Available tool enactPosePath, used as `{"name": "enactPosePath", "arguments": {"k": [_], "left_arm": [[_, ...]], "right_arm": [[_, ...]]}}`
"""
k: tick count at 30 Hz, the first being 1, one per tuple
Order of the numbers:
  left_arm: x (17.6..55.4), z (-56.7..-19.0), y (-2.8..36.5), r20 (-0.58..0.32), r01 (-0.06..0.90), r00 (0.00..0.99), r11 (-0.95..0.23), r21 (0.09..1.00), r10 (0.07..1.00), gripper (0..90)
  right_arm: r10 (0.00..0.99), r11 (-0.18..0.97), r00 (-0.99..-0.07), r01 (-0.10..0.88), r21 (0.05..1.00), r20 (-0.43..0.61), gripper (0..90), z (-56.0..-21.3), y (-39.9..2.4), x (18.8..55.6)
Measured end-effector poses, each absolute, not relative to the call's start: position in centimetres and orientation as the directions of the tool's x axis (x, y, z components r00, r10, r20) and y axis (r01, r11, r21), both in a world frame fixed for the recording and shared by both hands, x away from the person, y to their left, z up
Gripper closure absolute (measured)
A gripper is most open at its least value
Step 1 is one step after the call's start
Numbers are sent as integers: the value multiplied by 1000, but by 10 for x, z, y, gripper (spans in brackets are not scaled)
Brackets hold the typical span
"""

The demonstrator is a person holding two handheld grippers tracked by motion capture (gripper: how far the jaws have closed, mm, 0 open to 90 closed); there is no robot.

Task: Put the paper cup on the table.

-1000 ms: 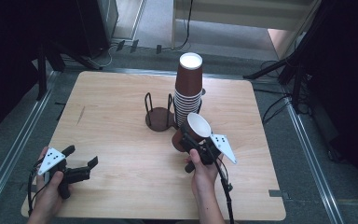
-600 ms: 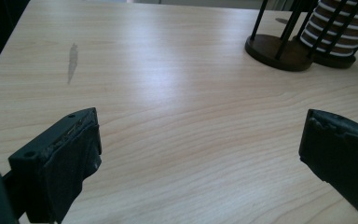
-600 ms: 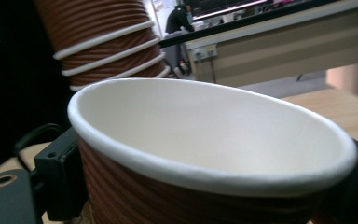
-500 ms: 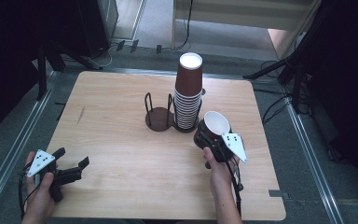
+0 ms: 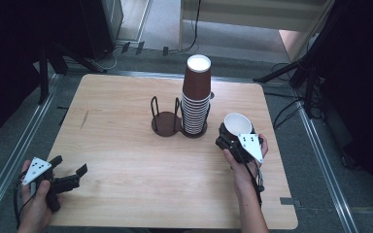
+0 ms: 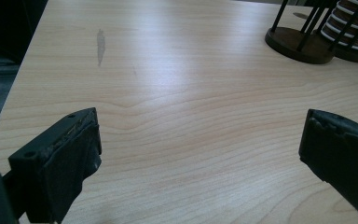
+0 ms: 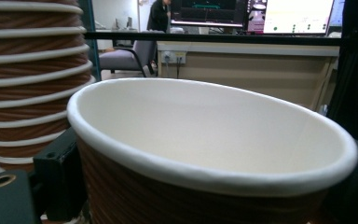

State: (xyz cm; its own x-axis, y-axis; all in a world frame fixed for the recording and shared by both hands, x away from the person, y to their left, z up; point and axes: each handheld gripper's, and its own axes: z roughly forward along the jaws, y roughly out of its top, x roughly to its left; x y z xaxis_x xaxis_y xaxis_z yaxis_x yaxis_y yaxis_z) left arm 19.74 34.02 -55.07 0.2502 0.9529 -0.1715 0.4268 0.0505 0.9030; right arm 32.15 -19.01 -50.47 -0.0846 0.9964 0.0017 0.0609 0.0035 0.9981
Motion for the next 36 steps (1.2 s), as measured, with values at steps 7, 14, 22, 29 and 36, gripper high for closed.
{"name": "enactPosePath", "arguments": {"k": [7, 14, 22, 29, 36], "left_arm": [[198, -552, 345, -186, 425, 251, 64, 903, 950, 0], [202, -552, 347, -212, 454, 215, 94, 886, 953, 0], [203, -552, 344, -191, 460, 238, 63, 886, 952, 0], [204, -552, 345, -200, 462, 242, 68, 884, 950, 0], [204, -552, 345, -200, 464, 244, 67, 883, 949, 0]], "right_arm": [[998, 30, -59, 58, 998, -27, 85, -509, -198, 337], [996, 75, -44, 63, 995, -72, 87, -515, -203, 352], [997, 75, -12, 69, 995, -74, 89, -524, -209, 363], [995, 99, 8, 103, 990, -101, 87, -533, -210, 371], [994, 109, -6, 117, 987, -109, 82, -537, -207, 371]]}}
